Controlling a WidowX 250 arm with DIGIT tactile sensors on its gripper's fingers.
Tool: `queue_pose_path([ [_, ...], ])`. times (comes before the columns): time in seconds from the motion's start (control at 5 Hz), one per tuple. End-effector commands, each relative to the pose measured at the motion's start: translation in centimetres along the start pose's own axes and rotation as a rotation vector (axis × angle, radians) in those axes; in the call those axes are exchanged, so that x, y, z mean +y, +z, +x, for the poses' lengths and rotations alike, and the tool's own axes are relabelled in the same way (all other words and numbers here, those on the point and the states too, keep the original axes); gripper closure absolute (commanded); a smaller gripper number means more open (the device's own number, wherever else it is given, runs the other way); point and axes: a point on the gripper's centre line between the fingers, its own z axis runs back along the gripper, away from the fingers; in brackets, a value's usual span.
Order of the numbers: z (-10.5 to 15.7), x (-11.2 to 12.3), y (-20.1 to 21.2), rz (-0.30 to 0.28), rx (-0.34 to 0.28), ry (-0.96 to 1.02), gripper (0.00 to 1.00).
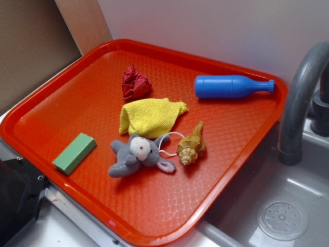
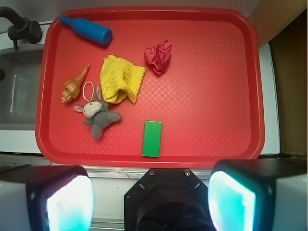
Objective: Grab the blue bottle.
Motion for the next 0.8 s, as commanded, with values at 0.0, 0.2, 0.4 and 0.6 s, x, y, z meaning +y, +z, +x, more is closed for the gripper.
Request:
queue_pose_path([
  [0.0, 0.0, 0.0, 0.0, 0.000, 0.000, 0.000, 0.00],
  [0.2, 2.8, -0.8, 0.2, 0.045, -0.067, -0.175, 0.00],
  [0.4, 5.8, -2.2, -0.2, 0.060, -0.089, -0.364, 0.00],
  [0.6, 7.9, -3.6, -1.0, 0.097, -0.083, -0.574, 0.00],
])
